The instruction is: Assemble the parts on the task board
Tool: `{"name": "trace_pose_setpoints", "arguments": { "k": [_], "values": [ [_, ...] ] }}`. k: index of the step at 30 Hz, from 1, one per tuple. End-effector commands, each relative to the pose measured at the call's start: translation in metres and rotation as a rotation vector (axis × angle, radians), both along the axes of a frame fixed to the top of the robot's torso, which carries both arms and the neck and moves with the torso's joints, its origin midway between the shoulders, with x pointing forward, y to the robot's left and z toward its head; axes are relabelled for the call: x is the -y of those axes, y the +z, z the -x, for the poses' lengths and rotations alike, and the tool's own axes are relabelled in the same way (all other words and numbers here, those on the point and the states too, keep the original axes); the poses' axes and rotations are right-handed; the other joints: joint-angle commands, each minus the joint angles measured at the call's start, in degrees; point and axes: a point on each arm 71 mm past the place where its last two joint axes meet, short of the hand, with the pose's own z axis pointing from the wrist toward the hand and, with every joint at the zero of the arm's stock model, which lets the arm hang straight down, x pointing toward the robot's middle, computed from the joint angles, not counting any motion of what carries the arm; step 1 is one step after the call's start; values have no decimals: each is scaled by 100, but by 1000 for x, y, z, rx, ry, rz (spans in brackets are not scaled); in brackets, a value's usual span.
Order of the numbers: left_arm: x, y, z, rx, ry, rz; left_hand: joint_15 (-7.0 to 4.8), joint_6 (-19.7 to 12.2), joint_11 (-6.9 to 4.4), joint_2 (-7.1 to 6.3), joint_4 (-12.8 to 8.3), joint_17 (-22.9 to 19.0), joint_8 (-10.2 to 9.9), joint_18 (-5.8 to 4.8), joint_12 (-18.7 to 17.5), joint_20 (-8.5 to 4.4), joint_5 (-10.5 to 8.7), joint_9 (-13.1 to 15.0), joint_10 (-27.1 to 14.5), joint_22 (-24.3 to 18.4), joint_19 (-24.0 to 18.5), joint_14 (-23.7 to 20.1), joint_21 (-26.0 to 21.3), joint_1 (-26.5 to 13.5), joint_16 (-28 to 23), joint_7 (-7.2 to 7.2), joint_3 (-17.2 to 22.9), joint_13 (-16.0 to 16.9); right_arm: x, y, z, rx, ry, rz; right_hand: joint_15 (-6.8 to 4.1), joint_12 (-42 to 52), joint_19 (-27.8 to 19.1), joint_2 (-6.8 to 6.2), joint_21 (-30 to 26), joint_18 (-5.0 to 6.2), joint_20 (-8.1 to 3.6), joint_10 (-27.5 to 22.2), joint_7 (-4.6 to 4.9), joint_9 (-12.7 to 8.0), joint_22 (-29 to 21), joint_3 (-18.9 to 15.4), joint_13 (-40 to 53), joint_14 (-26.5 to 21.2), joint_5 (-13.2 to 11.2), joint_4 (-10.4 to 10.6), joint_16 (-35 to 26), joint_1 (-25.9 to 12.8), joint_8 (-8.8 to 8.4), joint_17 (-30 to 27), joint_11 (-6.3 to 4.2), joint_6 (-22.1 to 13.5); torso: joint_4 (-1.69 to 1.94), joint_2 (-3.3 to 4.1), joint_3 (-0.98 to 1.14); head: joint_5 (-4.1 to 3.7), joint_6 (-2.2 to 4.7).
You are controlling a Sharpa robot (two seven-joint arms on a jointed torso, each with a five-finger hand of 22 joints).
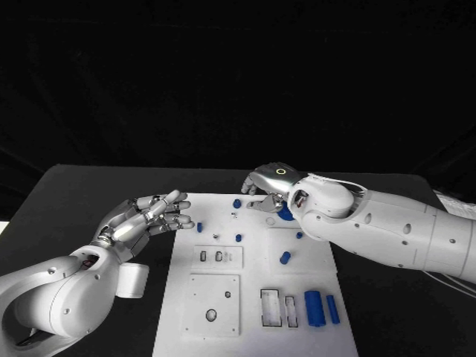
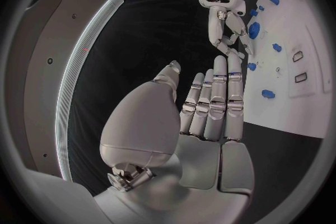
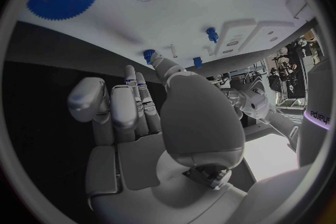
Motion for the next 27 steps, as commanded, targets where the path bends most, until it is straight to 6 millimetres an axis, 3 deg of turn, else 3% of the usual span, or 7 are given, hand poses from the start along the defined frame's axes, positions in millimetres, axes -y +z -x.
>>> {"name": "trace_pose_setpoints", "arguments": {
  "k": [1,8,9,10,12,19,27],
  "values": [
    [1,2,1,7,-18,17,18,3,4,-9,-35,9,-29,1,-19,13,-17,-7,-45,7,12,-18,29,1,-23,24,-11,-7,12,7,8,7,-16,-89,-88,138,163,-32,238,-38,-57,403,-44,13,385,79,70,203,31,39,255,-11,43,386,-98,130,-47,7,16,-13,23],
    [0,2,1,6,-18,19,19,2,5,-5,-37,12,-30,1,-20,14,-16,-7,-47,7,11,-18,30,3,-25,24,-9,-7,57,12,24,-96,-129,-159,-320,1090,436,-325,685,-166,-290,1613,-252,-10,1097,-199,839,340,296,148,793,-198,-8,1218,-381,96,-119,5,34,-16,54],
    [0,2,1,6,-18,19,19,2,5,-5,-37,12,-30,1,-20,14,-16,-7,-47,7,11,-18,30,3,-25,24,-9,-7,62,11,25,-113,-147,-159,-333,1688,470,-353,745,-183,-311,1710,-259,-13,1195,-305,1464,358,394,185,879,-247,-20,1355,-395,57,-128,5,39,-14,59],
    [0,2,1,6,-17,19,19,2,5,-5,-37,12,-30,1,-20,14,-16,-7,-47,7,11,-18,30,3,-25,24,-9,-7,68,11,26,-127,-164,-157,-369,3224,500,-335,844,-204,-340,1316,-271,7,1331,-674,3254,360,590,248,1035,-160,15,1577,-402,8,-139,9,46,-16,64],
    [-1,2,0,6,-17,20,19,2,5,-5,-37,12,-30,1,-20,14,-16,-7,-47,7,11,-18,30,3,-25,24,-9,-7,80,10,26,-142,-194,-142,-280,4123,501,-253,891,-217,-303,1279,-270,1,1424,-878,4251,374,662,416,1132,-223,20,1764,-360,-45,-155,12,61,-23,80],
    [0,2,0,7,-19,23,19,1,5,3,-42,17,-31,2,-21,14,-15,-7,-48,8,11,-18,31,7,-27,24,-4,-6,97,5,24,-163,-245,-108,-251,5100,550,-182,1029,-256,-236,1162,-192,-5,1660,-1288,5491,413,696,746,1288,-86,38,2057,-306,-156,-156,17,63,-47,87],
    [0,1,-1,6,-20,24,19,1,5,3,-42,17,-31,2,-21,14,-15,-7,-48,8,11,-18,31,7,-27,24,-4,-6,101,-1,20,-182,-260,-85,-240,5669,589,-147,1111,-281,-221,1324,-188,5,1807,-1395,6143,442,743,894,1382,10,87,2242,-298,-134,-149,12,54,-37,51]
  ]
}}
